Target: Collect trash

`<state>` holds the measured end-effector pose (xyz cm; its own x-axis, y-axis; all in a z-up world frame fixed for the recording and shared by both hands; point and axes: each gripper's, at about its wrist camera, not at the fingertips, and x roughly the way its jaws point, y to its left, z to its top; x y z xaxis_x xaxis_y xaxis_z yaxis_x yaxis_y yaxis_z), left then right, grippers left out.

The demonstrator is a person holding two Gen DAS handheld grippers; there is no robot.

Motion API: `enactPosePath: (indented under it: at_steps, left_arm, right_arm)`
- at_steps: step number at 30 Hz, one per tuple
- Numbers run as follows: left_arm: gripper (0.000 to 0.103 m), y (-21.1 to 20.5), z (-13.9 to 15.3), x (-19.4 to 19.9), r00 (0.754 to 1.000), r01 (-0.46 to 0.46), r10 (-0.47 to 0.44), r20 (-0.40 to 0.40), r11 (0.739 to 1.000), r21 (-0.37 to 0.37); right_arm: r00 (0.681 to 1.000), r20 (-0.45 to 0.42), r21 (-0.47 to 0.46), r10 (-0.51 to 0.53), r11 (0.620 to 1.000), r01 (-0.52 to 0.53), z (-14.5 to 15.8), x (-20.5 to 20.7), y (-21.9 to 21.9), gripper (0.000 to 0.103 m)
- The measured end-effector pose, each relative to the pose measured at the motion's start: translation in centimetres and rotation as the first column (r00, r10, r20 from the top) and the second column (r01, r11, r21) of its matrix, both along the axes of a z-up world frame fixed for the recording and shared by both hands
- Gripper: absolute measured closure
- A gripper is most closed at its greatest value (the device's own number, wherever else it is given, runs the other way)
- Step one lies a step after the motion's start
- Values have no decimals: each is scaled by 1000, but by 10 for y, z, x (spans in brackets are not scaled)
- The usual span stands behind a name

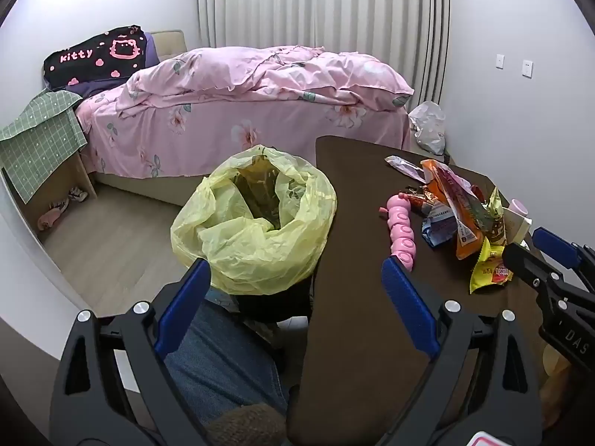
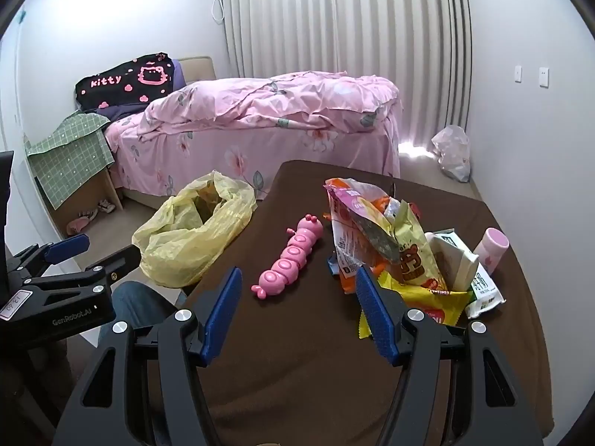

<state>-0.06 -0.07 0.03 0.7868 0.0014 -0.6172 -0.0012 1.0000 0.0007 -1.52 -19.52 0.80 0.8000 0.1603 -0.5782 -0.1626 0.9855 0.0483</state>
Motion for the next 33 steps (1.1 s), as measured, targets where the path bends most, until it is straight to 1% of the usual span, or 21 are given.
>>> enactPosePath:
  at_steps: [3, 4, 5, 8, 9, 10, 16, 23, 33]
  left_arm:
    - [14, -1, 0, 0, 1000, 11, -11, 11, 1000, 10]
    - [14, 7, 1, 0, 1000, -5, 5, 11, 1000, -17]
    - [14, 8, 1, 0, 1000, -2, 2, 12, 1000, -12]
    - [14, 13, 1, 0, 1000, 3, -4, 12, 1000, 7]
    - [14, 9, 3, 1, 1000, -3, 3, 18, 1000, 24]
    - [14, 9, 3, 1, 1000, -2, 2, 15, 1000, 25]
    - [14, 16, -2, 5, 1000, -17, 17, -1, 1000, 8]
    - [14, 21, -2, 2, 999, -31, 31, 20, 999, 5]
    - [14, 24, -1, 3, 999, -30, 30, 19, 1000, 2]
  right_arm:
    - [1000, -23, -9, 1, 1000, -1, 0, 8, 10, 42]
    - [1000, -24, 3, 5, 1000, -5, 3, 11, 7, 42]
    - [1000, -1, -1, 14, 1000, -14, 0, 5, 9, 42]
    - [1000, 3, 4, 18, 1000, -18, -1, 7, 14, 43]
    - [1000, 6, 5, 18, 1000, -18, -2, 7, 16, 42]
    - [1000, 8, 6, 19, 1000, -19, -2, 8, 18, 42]
    - [1000, 12, 8, 19, 1000, -19, -3, 14, 25, 42]
    - [1000, 10, 5, 29, 1000, -29, -5, 16, 30, 42]
    - [999, 20, 4, 29, 1000, -29, -2, 14, 31, 42]
